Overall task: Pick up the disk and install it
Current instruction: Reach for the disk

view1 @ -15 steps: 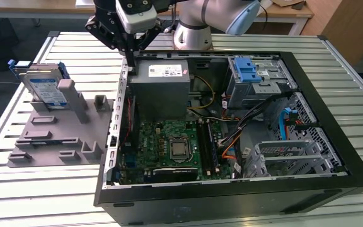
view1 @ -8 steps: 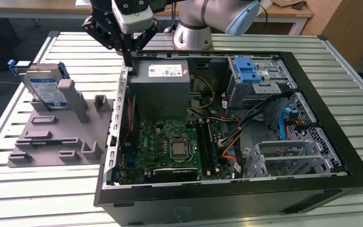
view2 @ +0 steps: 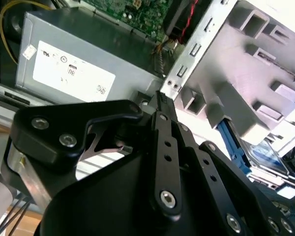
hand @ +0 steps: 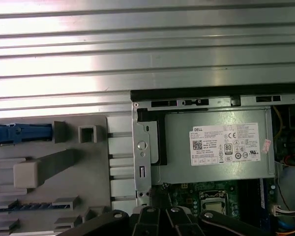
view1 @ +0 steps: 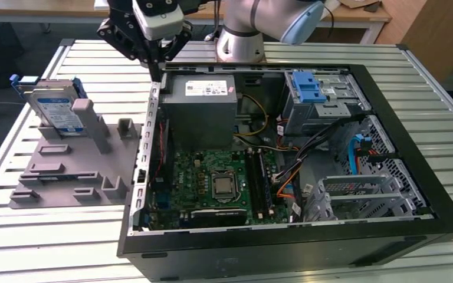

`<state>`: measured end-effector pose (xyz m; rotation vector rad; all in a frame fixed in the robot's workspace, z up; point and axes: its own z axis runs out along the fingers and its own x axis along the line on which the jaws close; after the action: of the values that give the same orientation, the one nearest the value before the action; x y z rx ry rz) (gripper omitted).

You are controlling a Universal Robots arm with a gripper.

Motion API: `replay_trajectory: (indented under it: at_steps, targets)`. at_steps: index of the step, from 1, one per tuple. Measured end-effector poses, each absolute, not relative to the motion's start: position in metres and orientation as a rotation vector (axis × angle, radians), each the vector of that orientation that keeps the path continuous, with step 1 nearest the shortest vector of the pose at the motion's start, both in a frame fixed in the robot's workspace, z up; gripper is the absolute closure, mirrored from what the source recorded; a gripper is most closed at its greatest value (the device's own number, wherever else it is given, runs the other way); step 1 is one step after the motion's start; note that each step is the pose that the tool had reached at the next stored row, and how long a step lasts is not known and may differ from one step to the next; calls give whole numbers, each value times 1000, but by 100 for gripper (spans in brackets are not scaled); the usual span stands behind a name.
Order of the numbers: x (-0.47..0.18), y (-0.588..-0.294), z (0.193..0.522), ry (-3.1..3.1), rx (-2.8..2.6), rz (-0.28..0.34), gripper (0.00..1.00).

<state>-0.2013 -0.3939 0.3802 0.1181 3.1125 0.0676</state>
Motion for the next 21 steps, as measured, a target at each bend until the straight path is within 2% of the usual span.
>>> replay_trajectory:
  at_steps: [21]
  targets:
    - [-225, -386, 379, 3112, 118, 68, 89]
